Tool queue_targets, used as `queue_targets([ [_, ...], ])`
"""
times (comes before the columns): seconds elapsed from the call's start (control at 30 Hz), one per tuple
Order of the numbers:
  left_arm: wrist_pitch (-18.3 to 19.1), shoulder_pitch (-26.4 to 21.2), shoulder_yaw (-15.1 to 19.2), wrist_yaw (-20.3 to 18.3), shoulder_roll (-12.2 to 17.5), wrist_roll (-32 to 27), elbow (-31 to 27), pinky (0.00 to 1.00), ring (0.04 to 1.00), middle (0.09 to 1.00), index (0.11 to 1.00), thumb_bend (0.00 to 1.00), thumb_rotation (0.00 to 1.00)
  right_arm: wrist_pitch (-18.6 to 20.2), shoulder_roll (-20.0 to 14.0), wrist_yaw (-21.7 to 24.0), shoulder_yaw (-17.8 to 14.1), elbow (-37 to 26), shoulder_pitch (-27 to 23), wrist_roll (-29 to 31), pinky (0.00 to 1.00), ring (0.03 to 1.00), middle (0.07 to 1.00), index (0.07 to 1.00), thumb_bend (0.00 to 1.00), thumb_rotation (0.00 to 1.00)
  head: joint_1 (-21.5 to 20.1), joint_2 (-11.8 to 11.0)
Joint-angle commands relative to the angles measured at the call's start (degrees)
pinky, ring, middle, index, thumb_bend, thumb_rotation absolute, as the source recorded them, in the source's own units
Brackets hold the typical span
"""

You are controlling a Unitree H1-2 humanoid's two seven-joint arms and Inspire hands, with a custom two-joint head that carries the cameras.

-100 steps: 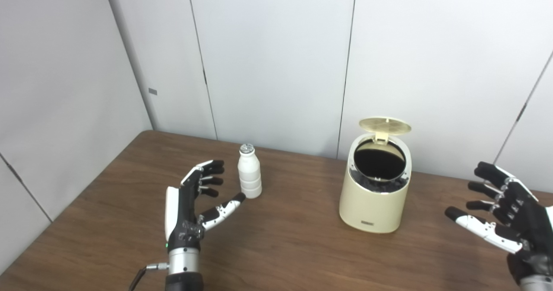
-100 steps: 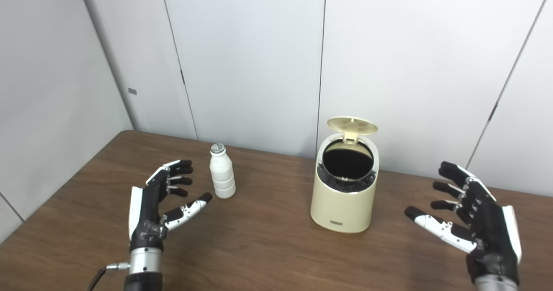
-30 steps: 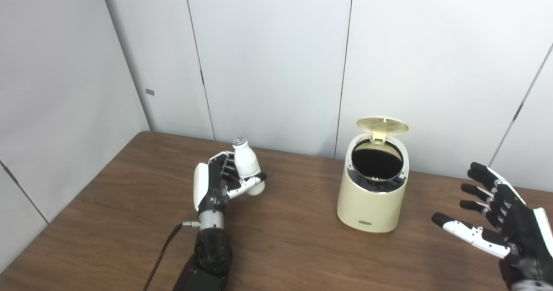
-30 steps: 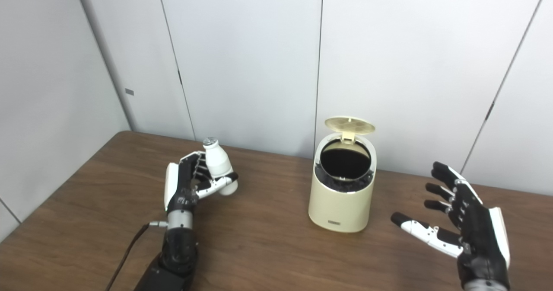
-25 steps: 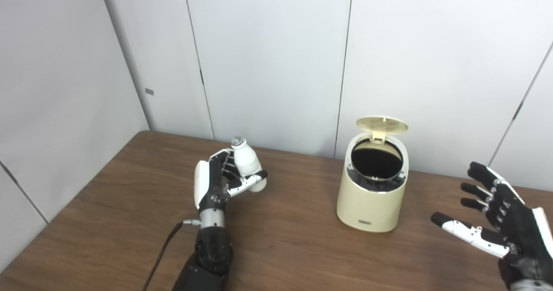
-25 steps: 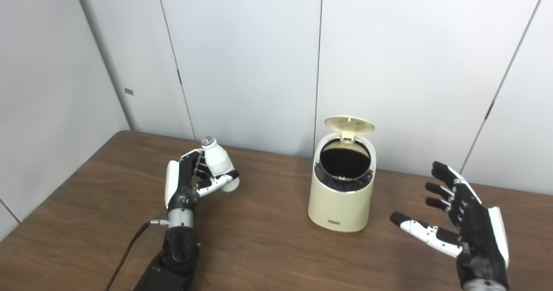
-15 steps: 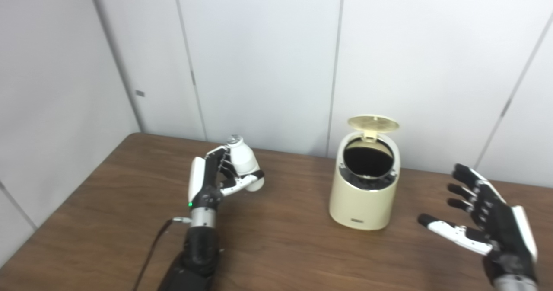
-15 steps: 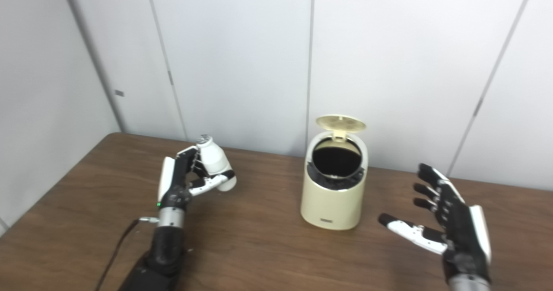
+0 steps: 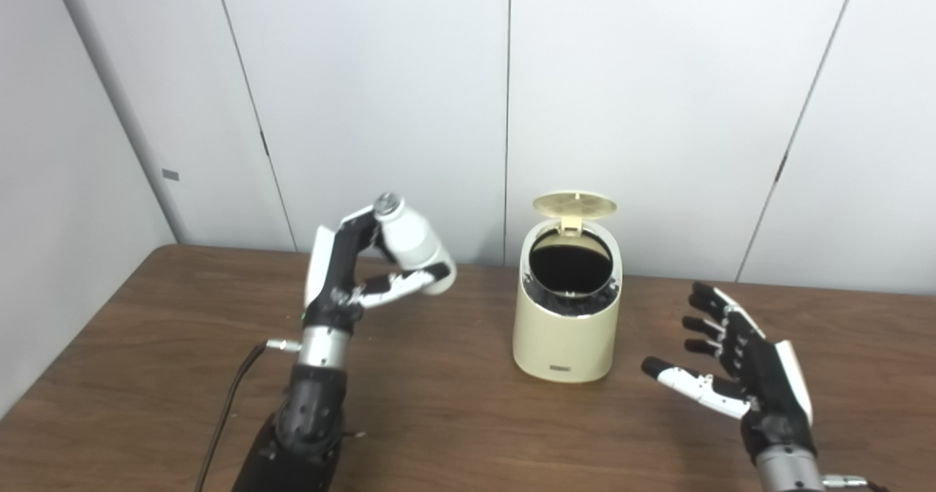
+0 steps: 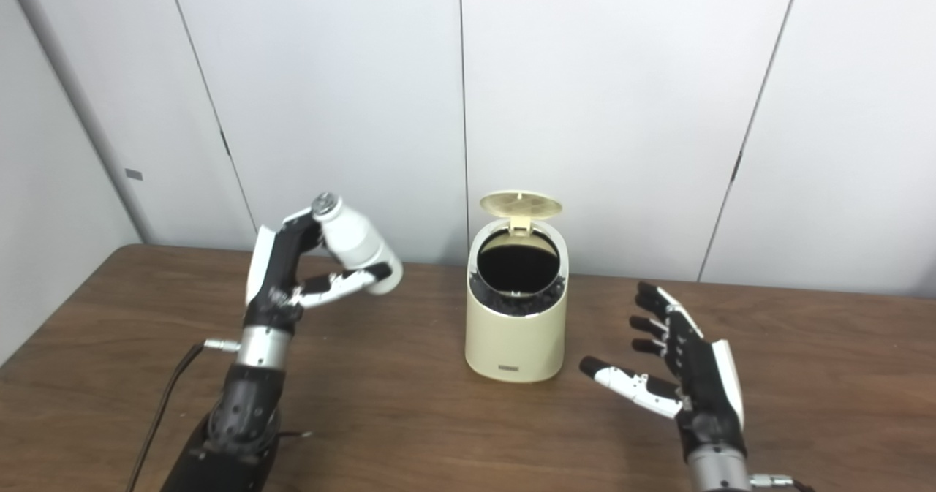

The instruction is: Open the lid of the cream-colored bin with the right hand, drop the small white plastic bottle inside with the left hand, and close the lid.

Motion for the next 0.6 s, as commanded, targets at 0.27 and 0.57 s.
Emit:
queue_targets([
  [0.27,1.7,-9.4,-1.4,-1.0,-3.5,2.1,-3.4,0.35,0.415,0.477,0.521,0.50,0.00,-5.6,1.1,-1.9,0.6,2.2,-3.0,-1.0,0.70,0.793,0.855,0.847,0.84,0.29,-1.2,-0.8],
  [0.57,1.4,-12.1,-2.9,-1.0,-7.1,2.7,-2.3,0.35,0.415,0.482,0.522,0.50,0.00,-6.6,2.1,-2.9,0.6,3.2,-3.8,-1.4,0.70,0.788,0.855,0.843,0.84,0.30,-2.5,-1.0],
])
